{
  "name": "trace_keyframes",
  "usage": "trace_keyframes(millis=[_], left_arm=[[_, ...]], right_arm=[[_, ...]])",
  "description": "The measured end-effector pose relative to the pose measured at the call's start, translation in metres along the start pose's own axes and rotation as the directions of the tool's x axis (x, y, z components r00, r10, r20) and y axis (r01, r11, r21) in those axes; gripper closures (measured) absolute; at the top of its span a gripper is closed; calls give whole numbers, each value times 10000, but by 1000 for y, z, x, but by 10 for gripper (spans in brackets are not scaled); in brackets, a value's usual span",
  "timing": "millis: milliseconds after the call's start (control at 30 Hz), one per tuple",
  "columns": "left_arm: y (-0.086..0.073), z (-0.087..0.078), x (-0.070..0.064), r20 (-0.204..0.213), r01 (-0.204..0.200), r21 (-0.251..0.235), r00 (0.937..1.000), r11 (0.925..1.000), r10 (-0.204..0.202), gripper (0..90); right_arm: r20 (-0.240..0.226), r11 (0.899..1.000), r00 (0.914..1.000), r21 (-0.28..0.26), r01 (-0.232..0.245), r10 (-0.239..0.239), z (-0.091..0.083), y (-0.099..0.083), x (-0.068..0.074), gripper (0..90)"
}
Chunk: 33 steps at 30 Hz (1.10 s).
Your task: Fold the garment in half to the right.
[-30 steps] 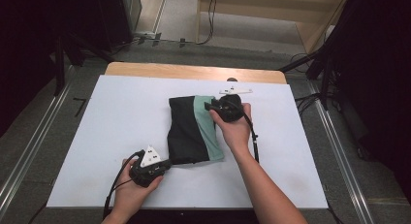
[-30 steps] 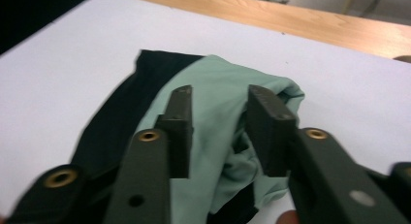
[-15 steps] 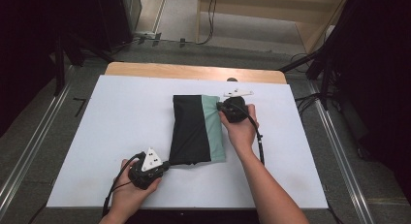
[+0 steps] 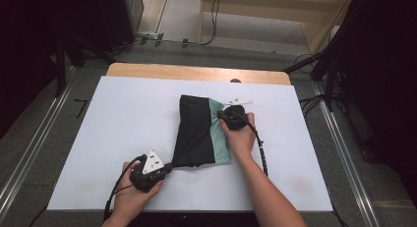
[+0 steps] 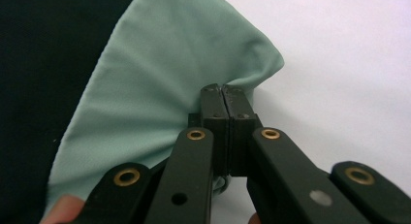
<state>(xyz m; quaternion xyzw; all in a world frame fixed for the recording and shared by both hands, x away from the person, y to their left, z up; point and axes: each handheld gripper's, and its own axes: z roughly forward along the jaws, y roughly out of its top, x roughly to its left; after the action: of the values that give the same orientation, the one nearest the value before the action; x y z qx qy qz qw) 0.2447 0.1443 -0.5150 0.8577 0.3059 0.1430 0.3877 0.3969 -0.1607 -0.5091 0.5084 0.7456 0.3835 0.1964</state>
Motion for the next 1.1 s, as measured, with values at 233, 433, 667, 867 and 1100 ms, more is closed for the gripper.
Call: trace_keyframes(millis=[233, 433, 667, 867, 1100], left_arm=[[-1, -13, 6, 467, 584, -1005, 9975, 9932, -540, 543], [-2, -21, 12, 259, 810, -1420, 9966, 9865, -781, 427], [-2, -28, 15, 97, 888, -1843, 9960, 9788, -886, 328], [-3, -35, 19, 62, 957, -2175, 9953, 9714, -967, 197], [-6, -45, 31, 267, 1317, -2672, 9913, 9546, -1292, 66]], right_arm=[[-551, 9969, 9984, -764, -190, 148, -11, 0, -3, 749], [-883, 9918, 9961, -1280, -36, -78, -26, 0, 3, 599], [-996, 9864, 9947, -1640, 80, -246, -42, -7, 9, 519], [-1131, 9782, 9932, -2078, 38, -279, -58, -17, 7, 297], [-1315, 9699, 9908, -2433, 3, -333, -77, -31, 4, 0]])
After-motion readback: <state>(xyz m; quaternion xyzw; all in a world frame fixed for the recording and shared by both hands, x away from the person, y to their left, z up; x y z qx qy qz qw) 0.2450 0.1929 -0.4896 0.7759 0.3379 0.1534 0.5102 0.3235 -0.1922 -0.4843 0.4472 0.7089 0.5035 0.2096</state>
